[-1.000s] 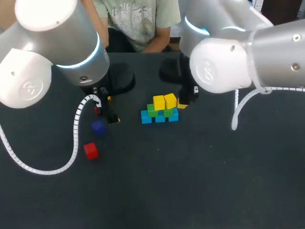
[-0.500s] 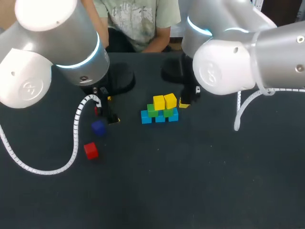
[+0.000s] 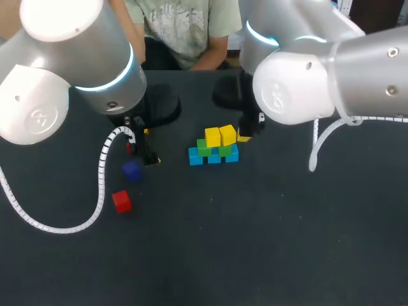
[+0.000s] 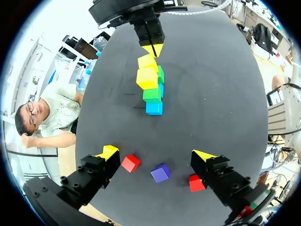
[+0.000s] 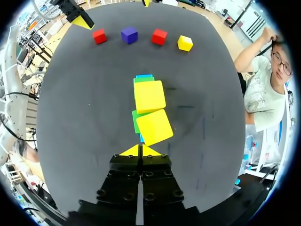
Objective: Place the blue cubes, place green cubes on the blue cubes, place the yellow cubes on the green cubes, then place the red cubes on the yellow cubes, and place purple cube on the red cubes.
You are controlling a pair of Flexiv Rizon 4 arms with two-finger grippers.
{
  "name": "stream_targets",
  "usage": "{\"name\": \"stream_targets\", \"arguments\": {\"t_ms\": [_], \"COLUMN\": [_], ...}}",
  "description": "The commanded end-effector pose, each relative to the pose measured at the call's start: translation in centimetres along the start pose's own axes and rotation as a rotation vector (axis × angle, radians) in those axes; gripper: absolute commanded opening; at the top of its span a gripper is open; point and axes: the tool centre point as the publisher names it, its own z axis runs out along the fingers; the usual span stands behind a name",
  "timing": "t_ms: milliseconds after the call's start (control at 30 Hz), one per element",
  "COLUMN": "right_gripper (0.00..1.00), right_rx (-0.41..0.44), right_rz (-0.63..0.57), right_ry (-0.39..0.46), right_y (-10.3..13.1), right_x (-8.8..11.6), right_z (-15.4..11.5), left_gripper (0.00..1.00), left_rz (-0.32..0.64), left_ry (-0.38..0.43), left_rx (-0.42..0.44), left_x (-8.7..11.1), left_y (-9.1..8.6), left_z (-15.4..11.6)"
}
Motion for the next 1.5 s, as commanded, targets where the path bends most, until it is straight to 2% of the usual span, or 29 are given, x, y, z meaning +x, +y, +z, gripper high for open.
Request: {"name": "stream_targets", "arguments": {"t_ms": [33,267,433,800,1500], "right_gripper": [0.00,0.00,0.00,0.00,0.00], "right_rx": [0.001,-0.001,0.006,0.011,0.001], "right_rz": [0.001,0.012,0.031,0.013,-0.009], "right_ry": [-0.006,-0.001,-0.002,0.011,-0.005], "right_y": [0.4,0.5,-0.4,-2.7,-0.9], "right_x": [0.2,0.5,1.1,0.7,0.3], "right_z": [-0.2,0.0,-0.2,-0.5,-0.4], "left_gripper": [1.00,1.00,1.00,1.00,1.00], "left_rz": [0.003,0.003,0.003,0.003,0.003], "left_ry": [-0.004,-0.004,-0.004,-0.004,-0.004], "left_rx": [0.003,0.003,0.003,0.003,0.003], "left_x": [0.1,0.1,0.1,0.1,0.1], "left_y": [0.1,0.1,0.1,0.1,0.1], "left_z": [0.0,0.0,0.0,0.0,0.0]}}
